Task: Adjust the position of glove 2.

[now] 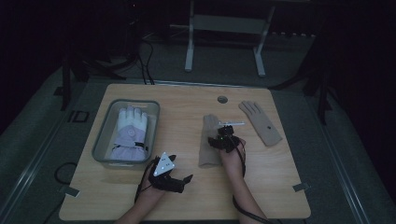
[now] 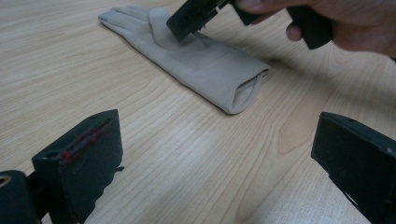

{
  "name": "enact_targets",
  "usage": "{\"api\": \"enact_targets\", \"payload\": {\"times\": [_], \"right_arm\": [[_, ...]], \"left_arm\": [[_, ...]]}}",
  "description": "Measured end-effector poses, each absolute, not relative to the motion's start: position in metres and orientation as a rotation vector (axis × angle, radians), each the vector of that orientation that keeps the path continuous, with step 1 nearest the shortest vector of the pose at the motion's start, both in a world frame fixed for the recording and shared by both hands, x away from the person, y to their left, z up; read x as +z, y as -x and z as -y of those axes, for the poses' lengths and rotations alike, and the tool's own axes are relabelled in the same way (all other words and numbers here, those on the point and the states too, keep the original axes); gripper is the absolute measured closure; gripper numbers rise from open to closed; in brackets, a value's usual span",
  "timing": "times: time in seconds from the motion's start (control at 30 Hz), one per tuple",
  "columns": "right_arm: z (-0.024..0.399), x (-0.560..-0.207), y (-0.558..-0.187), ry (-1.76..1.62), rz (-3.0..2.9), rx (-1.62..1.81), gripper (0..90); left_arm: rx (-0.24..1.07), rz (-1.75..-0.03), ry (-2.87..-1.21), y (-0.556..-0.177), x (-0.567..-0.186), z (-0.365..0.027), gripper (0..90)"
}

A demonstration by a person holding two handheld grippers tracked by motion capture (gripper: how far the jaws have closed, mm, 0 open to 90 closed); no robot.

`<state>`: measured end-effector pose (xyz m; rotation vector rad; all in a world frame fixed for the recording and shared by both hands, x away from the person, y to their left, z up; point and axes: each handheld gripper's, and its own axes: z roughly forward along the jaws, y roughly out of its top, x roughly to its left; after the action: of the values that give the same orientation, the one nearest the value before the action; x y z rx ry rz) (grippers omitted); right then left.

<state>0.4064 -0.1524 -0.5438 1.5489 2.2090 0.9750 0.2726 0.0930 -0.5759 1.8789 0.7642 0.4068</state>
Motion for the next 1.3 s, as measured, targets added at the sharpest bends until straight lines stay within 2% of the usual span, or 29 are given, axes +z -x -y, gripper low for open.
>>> {"api": "enact_targets", "payload": {"times": [0.27,0.33,0.63,0.97,1.3], "right_arm": [[0.168,-0.526,-0.402,-1.474,-2.233,1.034,46.1],[0.179,-0.518,-0.402,-1.439,-2.239,1.066,41.5],[0.219,-0.502,-0.401,-1.372,-2.230,1.056,38.1],[0.262,-0.502,-0.402,-1.322,-2.226,0.979,43.3],[0.300,-0.494,-0.413,-1.374,-2.161,0.972,43.4]], "left_arm": [[0.399,-0.771,-1.872,-0.273,-0.576,-0.094,2.4],[0.397,-0.773,-1.869,-0.273,-0.576,-0.094,2.4],[0.392,-0.777,-1.871,-0.274,-0.576,-0.094,2.4],[0.392,-0.778,-1.868,-0.274,-0.576,-0.094,2.4],[0.393,-0.779,-1.868,-0.274,-0.576,-0.094,2.4]]}}
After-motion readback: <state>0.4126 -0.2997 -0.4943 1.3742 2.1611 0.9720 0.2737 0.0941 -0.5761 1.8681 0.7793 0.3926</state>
